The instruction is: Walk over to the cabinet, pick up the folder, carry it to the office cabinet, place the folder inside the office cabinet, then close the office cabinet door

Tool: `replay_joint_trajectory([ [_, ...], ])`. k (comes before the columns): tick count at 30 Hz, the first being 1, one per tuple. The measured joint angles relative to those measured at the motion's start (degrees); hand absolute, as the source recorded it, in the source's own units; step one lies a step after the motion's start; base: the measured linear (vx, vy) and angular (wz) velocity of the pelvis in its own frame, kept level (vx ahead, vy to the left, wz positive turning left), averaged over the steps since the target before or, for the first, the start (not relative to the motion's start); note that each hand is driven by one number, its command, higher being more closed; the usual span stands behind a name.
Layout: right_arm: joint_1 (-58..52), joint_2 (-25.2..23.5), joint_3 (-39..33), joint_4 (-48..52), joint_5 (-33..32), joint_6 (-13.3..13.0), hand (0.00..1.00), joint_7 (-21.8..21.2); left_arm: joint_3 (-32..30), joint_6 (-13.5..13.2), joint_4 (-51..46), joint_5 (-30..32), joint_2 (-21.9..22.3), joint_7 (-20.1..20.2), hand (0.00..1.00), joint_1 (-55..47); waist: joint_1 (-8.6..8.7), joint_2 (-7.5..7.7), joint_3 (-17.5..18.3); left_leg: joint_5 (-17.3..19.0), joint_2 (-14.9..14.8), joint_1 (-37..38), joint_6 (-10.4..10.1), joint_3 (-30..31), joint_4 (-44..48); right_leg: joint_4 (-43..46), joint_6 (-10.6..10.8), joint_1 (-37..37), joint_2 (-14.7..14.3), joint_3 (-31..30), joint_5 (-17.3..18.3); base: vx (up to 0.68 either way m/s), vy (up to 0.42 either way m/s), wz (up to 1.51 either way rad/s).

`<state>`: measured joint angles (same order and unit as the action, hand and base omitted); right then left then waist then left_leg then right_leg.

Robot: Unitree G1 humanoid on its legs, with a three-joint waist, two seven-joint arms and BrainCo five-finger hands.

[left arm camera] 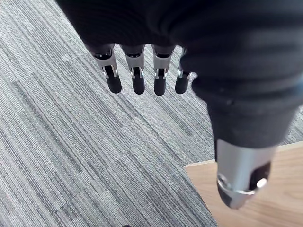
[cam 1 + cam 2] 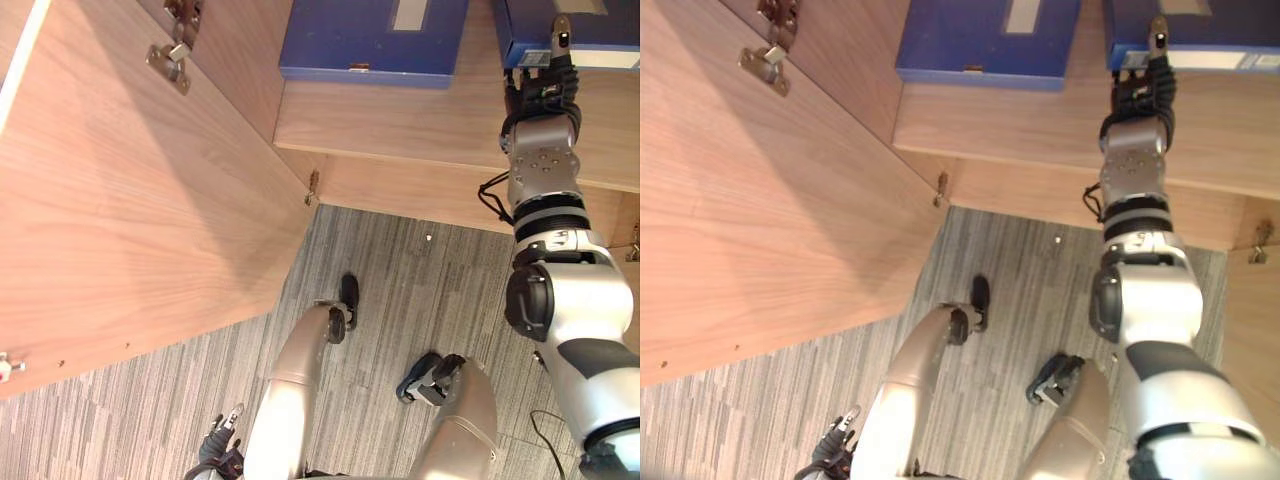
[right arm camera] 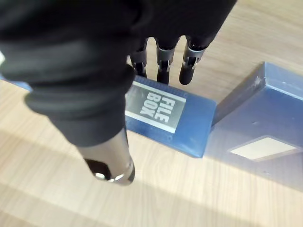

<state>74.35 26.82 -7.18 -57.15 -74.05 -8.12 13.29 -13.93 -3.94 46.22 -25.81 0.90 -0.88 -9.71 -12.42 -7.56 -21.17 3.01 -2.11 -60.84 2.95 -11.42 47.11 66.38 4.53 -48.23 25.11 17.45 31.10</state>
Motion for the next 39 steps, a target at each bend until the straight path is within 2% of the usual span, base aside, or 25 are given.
replay_joint_trajectory([
  [6, 0.1, -0.1, 0.0, -0.1, -0.1, 0.2, 0.0, -0.8, 0.6, 0.0, -2.0, -0.2, 0.0, 0.0, 0.0, 0.2, 0.11, 0.03, -1.2, -2.9, -0.2, 2.6, 0.1, 0.2, -5.2, -3.6, -1.9, 1.8, -1.1, 1.3, -1.5, 0.03, -0.075, -0.01],
  [12, 0.2, 0.2, 2.7, -1.8, -0.3, 0.2, 0.0, -1.1, 1.3, 0.0, -2.9, -1.3, -0.2, -0.3, 0.0, 0.3, 0.72, -0.06, -2.0, -8.9, 0.8, 7.7, -0.7, -0.1, -17.0, -10.0, -2.9, 4.5, -2.2, 3.5, -4.2, 0.02, -0.079, 0.05],
  [15, 0.2, 0.6, 7.7, -3.5, 0.1, 0.5, 0.0, -1.4, 1.5, 0.0, -2.9, -1.5, -0.3, -0.3, 0.0, 0.3, 0.89, -0.08, -2.1, -10.9, 1.0, 9.8, -1.2, 0.0, -21.7, -12.3, -3.3, 5.6, -2.8, 4.5, -4.9, 0.03, -0.083, 0.07],
  [16, 0.2, 1.2, 10.7, -4.6, 1.8, 1.9, 0.0, -1.7, 1.7, 0.0, -3.1, -1.5, -0.3, -0.2, 0.0, 0.3, 0.92, -0.08, -2.1, -12.0, 1.1, 10.5, -1.4, 0.0, -23.7, -13.3, -3.5, 5.8, -3.1, 4.9, -5.2, 0.04, -0.073, 0.06],
  [17, 0.2, 2.0, 13.8, -5.7, 4.7, 3.1, 0.0, -2.1, 1.9, 0.0, -3.3, -1.5, -0.5, -0.2, 0.0, 0.3, 1.06, -0.07, -2.1, -12.8, 1.3, 11.1, -1.5, 0.1, -25.3, -13.8, -3.6, 6.0, -3.1, 5.1, -5.4, 0.06, -0.076, 0.12],
  [18, 0.2, 3.0, 18.6, -7.6, 10.7, 5.6, 0.0, -3.1, 2.2, 0.0, -3.6, -1.4, -0.6, -0.1, 0.0, 0.2, 1.51, -0.04, -2.2, -14.0, 1.7, 12.2, -1.6, 0.3, -27.6, -14.6, -3.6, 6.6, -3.1, 5.7, -5.5, 0.06, -0.04, 0.15],
  [19, 0.2, 3.6, 21.2, -8.6, 15.4, 7.1, 0.0, -4.0, 2.4, -0.1, -3.6, -1.4, -0.8, 0.1, 0.0, 0.2, 1.81, -0.02, -2.2, -14.5, 1.8, 12.8, -1.8, 0.5, -28.7, -15.1, -3.6, 7.1, -3.2, 6.1, -5.5, 0.09, -0.049, 0.16],
  [20, 0.2, 4.7, 26.7, -10.2, 23.3, 9.1, 0.0, -5.8, 3.0, -0.1, -3.7, -1.2, -1.2, 0.3, 0.0, 0.2, 2.14, 0.08, -2.3, -15.3, 1.9, 14.0, -2.0, 0.8, -30.5, -16.2, -3.6, 8.1, -3.6, 6.7, -5.8, 0.1, -0.049, 0.08],
  [21, 0.1, 6.2, 31.8, -10.8, 31.1, 10.1, 0.0, -7.7, 3.6, -0.1, -3.7, -0.9, -1.6, 0.7, 0.0, 0.2, 2.32, 0.13, -2.3, -16.0, 1.9, 15.3, -2.2, 0.9, -32.4, -17.3, -3.6, 9.2, -4.0, 7.1, -6.1, 0.1, -0.051, 0.03],
  [23, 0.1, 7.9, 38.2, -11.1, 39.1, 11.2, 0.0, -10.5, 4.0, -0.1, -3.9, 0.0, -2.0, 1.4, 0.0, 0.2, 2.53, 0.26, -2.3, -16.8, 2.1, 17.5, -2.5, 1.0, -34.6, -18.6, -3.6, 10.9, -4.4, 7.4, -6.3, 0.09, -0.059, -0.01],
  [26, 0.0, 8.5, 43.2, -11.3, 46.3, 11.5, 0.0, -13.4, 5.3, -0.1, -4.2, 0.8, -2.8, 3.0, 0.0, 0.2, 2.97, 0.38, -2.4, -17.8, 2.2, 20.2, -2.9, 1.3, -37.7, -20.2, -3.5, 13.0, -5.0, 8.1, -6.4, 0.08, -0.076, 0.02],
  [33, -0.7, 8.8, 48.0, -12.6, 57.5, 11.8, 0.0, -17.6, 6.2, -0.1, -4.2, 1.6, -3.7, 4.9, 0.0, 0.1, 3.65, 1.03, -2.1, -21.7, 2.5, 26.5, -3.3, 2.0, -46.1, -24.4, -3.1, 18.2, -6.3, 10.7, -7.0, 0.09, -0.104, 0.07],
  [36, -1.4, 8.8, 49.5, -12.8, 64.2, 12.1, 0.0, -18.2, 6.6, -0.2, -4.3, 2.6, -4.1, 5.0, 0.0, 0.0, 3.71, 1.62, -1.8, -23.1, 2.4, 28.7, -3.5, 1.9, -49.2, -25.8, -3.1, 19.9, -7.1, 11.6, -7.3, 0.08, -0.104, 0.04],
  [39, -3.3, 8.4, 48.8, -13.2, 67.0, 12.5, 0.0, -18.2, 7.0, -0.2, -4.5, 2.8, -4.5, 5.1, 0.0, -0.1, 3.78, 2.17, -1.5, -23.4, 2.4, 30.4, -3.5, 1.9, -50.2, -26.8, -2.8, 21.7, -7.3, 12.2, -7.5, 0.07, -0.095, 0.04],
])
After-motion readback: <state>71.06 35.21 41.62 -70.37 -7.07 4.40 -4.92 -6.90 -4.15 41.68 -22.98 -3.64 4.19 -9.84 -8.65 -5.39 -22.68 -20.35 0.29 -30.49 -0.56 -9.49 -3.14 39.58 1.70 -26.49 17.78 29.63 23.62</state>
